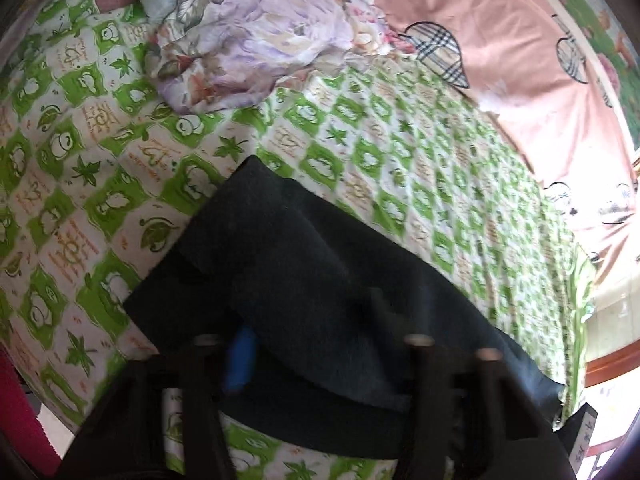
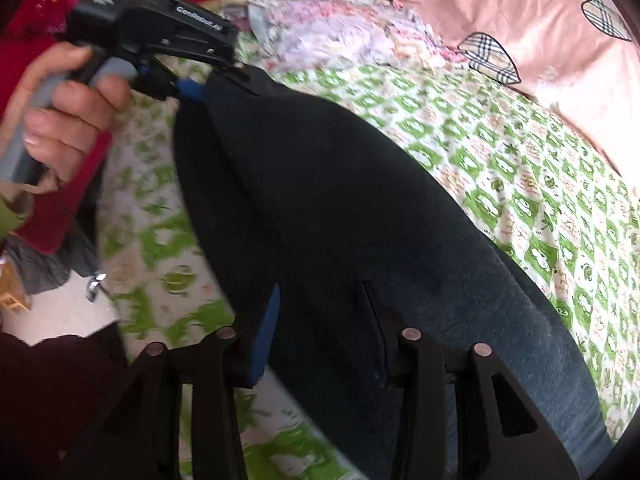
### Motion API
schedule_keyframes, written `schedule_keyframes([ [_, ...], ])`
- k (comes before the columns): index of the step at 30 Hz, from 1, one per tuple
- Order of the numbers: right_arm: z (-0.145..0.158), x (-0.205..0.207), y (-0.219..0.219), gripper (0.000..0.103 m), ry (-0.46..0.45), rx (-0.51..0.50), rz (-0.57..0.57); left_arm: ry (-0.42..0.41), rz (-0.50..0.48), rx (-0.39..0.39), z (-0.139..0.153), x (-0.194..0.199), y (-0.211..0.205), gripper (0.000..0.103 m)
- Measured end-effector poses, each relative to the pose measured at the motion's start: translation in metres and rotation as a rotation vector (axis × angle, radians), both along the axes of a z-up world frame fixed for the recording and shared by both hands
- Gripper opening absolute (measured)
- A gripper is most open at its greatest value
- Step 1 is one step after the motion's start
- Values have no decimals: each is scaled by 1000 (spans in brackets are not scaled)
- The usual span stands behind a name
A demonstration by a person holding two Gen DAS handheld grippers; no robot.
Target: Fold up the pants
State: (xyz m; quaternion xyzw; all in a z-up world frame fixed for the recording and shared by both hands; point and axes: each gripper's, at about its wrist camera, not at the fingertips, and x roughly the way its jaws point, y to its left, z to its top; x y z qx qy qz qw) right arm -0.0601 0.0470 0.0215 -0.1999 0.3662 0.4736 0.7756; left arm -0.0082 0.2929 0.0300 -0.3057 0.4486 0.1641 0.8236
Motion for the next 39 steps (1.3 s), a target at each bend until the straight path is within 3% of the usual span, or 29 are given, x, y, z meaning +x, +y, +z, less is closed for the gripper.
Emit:
schedule_keyframes([
  [2,3,6,-5,8,24,15,-20,12,4,-8,-7,1,3,18],
  [3,6,8,-7,6,35,33,-25,7,3,-14,-8,1,3,14],
  [9,44,-3,-29,6,35,144,-6,-58,-20,19,9,-24,-6,10],
  [12,54,-13,-36,6,27,151,20,-88,-33,33,18,-42,-8,10],
  [22,24,-21,-21,6,95,57,41,-45,-68,90,-10,-61,-10,11],
  [24,23,-18,-22,10,128,65,32,-18,-63,96,-17,-63,-8,22],
  [27,30,-17,-28,33,148,101,28,-24,-36,88,-16,-74,-1,31],
  [28,34,-16,-31,36,152,122,22,-28,-19,101,-12,-79,0,34],
  [29,39,-12,-34,36,165,150,15,-26,-6,114,-10,-83,1,43],
  [30,42,-8,-35,36,175,168,4,-18,13,134,-8,-86,1,60],
  [31,47,0,-37,36,181,192,-17,-14,34,159,-5,-90,1,64],
  [33,52,18,-40,36,194,222,-70,-10,43,166,-5,-96,1,65],
  [39,46,98,-30,36,295,256,-204,8,13,80,-21,-93,-1,65],
])
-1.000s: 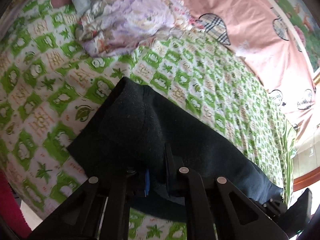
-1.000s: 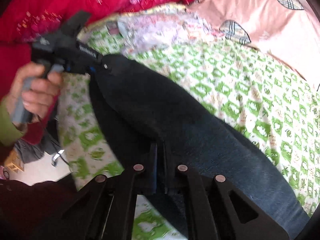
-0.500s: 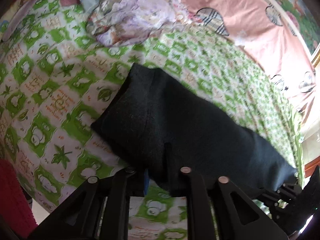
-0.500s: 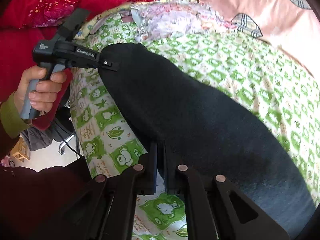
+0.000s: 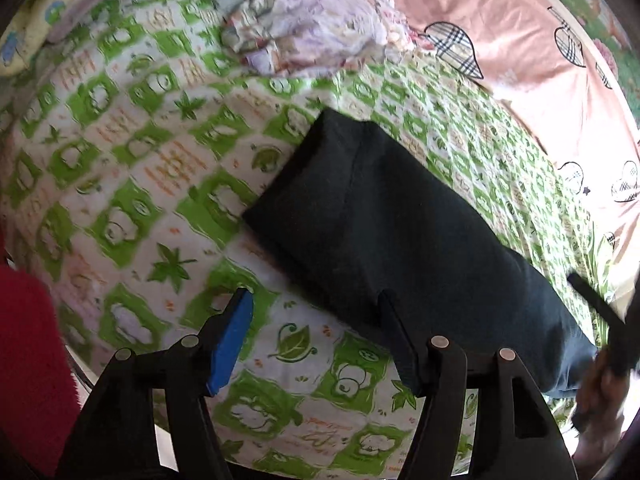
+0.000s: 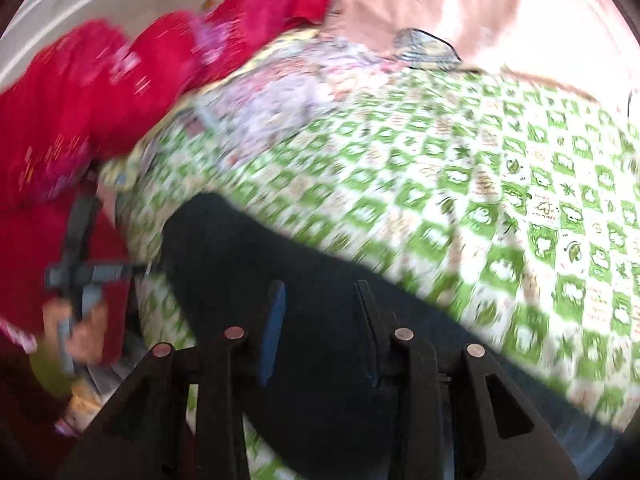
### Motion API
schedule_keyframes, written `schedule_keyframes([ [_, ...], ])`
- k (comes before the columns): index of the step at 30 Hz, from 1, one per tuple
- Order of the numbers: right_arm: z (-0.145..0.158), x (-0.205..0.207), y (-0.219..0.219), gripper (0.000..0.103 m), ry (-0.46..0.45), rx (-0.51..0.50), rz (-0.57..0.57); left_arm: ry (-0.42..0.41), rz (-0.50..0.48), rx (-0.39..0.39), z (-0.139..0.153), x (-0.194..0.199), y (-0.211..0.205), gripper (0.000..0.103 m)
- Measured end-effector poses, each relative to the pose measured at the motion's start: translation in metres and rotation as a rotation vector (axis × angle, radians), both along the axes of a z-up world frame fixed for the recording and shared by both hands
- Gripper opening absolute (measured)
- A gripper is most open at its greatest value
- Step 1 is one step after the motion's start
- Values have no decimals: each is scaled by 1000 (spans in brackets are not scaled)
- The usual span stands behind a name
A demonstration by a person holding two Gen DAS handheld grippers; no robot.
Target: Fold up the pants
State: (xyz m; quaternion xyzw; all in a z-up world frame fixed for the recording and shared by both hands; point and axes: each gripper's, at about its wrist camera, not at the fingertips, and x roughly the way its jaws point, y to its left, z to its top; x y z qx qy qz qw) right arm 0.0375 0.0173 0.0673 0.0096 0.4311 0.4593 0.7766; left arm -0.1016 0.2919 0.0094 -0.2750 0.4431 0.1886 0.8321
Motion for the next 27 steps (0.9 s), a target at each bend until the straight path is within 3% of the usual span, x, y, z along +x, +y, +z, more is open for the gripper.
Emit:
schedule_keyframes([
  [5,-24,43,38,36,98,-100,49,7,-1,-24,-7,13,4,62],
  [8,-48,47,62,36,172,-170,143,-1,7,-43,-10,21,9,60],
  [10,-60,44,70,35,170,-191,169,-15,14,-54,-12,26,12,57],
  [11,-60,43,70,32,165,-186,170,-25,23,-63,-13,30,15,54],
  [12,-59,43,70,22,167,-183,167,-34,30,-66,-14,32,17,50],
  [13,-57,42,69,19,157,-185,161,-50,36,-71,-15,35,19,47],
  [15,-49,30,69,13,87,-208,169,-76,32,-96,-14,38,22,25],
  [17,-37,19,68,10,17,-215,169,-114,20,-109,-5,37,22,21],
  [20,-3,9,55,9,-82,-143,102,-199,-23,-73,22,22,15,19],
  [23,10,6,51,8,-168,-123,33,-294,-79,-44,51,4,7,18],
  [27,-7,7,72,8,-208,-174,8,-274,-117,42,59,7,2,18],
])
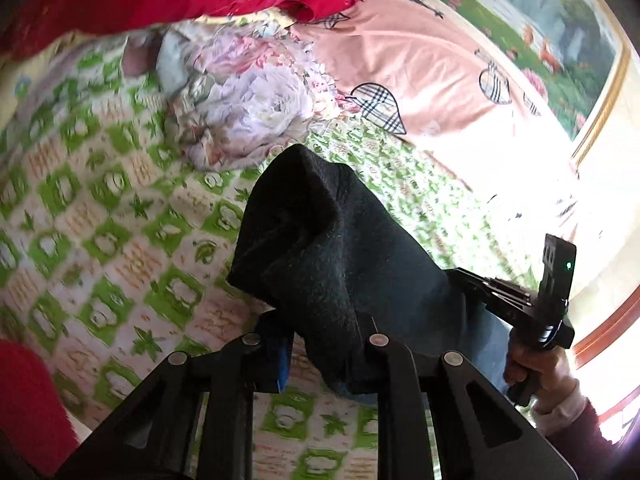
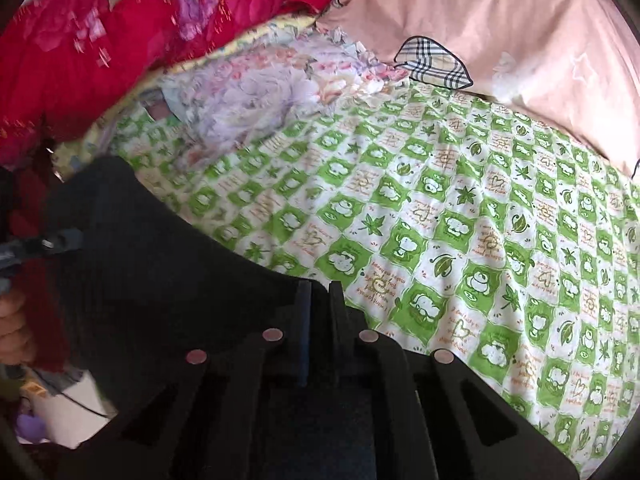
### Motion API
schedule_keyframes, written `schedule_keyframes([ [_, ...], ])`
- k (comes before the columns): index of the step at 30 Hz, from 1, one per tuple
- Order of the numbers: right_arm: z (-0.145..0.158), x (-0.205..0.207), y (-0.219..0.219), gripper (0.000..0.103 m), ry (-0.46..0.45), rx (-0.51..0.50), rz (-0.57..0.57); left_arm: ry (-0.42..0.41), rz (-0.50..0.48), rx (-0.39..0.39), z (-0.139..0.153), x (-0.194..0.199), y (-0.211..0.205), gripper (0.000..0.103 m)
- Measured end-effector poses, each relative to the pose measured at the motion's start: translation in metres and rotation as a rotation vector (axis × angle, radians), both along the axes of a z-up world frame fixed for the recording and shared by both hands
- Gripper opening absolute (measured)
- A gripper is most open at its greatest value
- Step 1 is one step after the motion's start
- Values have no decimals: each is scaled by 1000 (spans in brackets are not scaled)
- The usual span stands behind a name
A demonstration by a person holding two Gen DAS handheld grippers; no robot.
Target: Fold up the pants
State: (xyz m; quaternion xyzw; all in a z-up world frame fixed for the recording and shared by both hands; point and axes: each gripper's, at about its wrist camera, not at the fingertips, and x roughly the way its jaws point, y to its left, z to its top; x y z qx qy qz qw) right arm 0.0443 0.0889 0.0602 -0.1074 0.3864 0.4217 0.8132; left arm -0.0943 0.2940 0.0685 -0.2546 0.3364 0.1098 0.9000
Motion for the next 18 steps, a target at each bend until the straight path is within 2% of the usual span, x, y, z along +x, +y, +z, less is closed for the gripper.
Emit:
schedule_keyframes([
  [3,-19,3,16,8,-8,-36,-31,51,16,62,-13,13,3,19],
  [7,-37,9,16,9,40,-22,-82,162,47,188,-46,41,8,22],
  [10,-32,8,3,18,55,24,-129,229,79,215,-61,50,15,42],
  [11,-24,5,-7,23,49,36,-158,251,116,211,-61,48,21,57],
  [12,-19,2,-15,28,45,47,-175,248,133,208,-60,45,23,60],
  [14,-4,-7,-43,28,49,116,-207,214,151,193,-50,35,27,58],
  [18,14,-31,-100,30,52,183,-290,164,125,230,-24,23,14,59],
])
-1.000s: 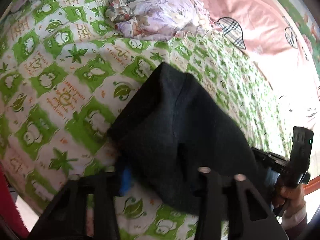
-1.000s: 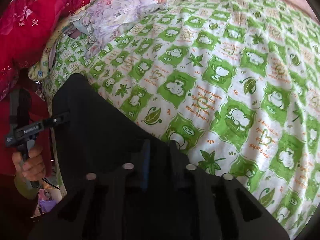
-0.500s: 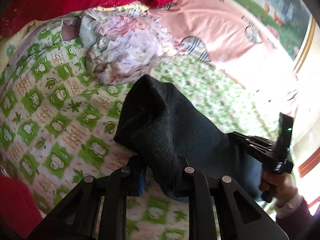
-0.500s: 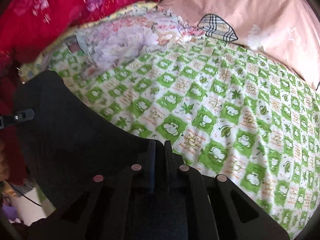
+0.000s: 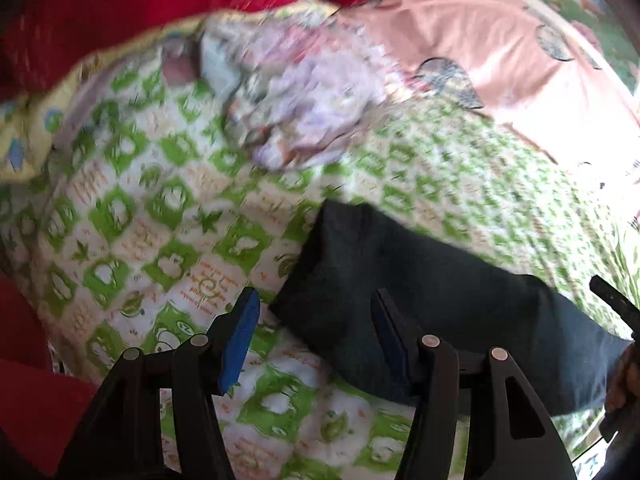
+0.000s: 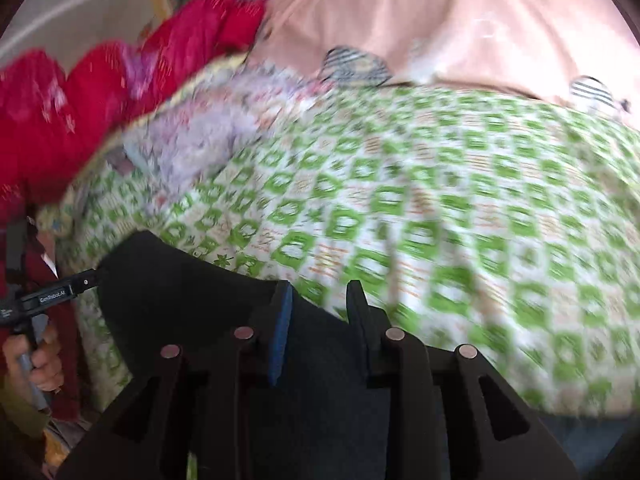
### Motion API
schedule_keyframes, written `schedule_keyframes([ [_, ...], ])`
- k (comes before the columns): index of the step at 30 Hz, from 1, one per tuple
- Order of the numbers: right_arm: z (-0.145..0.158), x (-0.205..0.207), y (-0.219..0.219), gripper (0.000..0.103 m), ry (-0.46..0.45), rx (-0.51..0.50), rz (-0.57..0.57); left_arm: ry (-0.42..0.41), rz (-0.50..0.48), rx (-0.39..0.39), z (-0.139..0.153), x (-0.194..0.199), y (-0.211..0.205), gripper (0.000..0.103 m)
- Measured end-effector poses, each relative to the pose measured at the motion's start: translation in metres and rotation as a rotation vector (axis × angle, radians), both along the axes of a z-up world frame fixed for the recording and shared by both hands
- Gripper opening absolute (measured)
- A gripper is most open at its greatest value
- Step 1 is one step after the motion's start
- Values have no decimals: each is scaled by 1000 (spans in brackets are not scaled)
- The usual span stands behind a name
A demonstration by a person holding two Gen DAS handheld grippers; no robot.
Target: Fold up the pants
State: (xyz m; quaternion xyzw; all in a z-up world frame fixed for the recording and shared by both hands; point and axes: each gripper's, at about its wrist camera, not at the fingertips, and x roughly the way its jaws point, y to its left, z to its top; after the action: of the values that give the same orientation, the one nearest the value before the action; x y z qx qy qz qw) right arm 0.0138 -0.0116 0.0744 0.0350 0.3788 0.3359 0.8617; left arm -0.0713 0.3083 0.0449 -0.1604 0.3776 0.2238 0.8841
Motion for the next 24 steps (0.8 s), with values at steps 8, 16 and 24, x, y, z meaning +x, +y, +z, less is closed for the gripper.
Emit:
schedule_keyframes([
  [8,-7,-47,-122,30,82,9,-236,-30,-415,32,21,32,-116,61],
  [16,-18,-87,-212,30,149,33,-447,39,-876,93,-1,63,-275,61],
  [24,-37,-96,-262,30,202,113,-563,95,-1149,143,-20,82,-377,61],
])
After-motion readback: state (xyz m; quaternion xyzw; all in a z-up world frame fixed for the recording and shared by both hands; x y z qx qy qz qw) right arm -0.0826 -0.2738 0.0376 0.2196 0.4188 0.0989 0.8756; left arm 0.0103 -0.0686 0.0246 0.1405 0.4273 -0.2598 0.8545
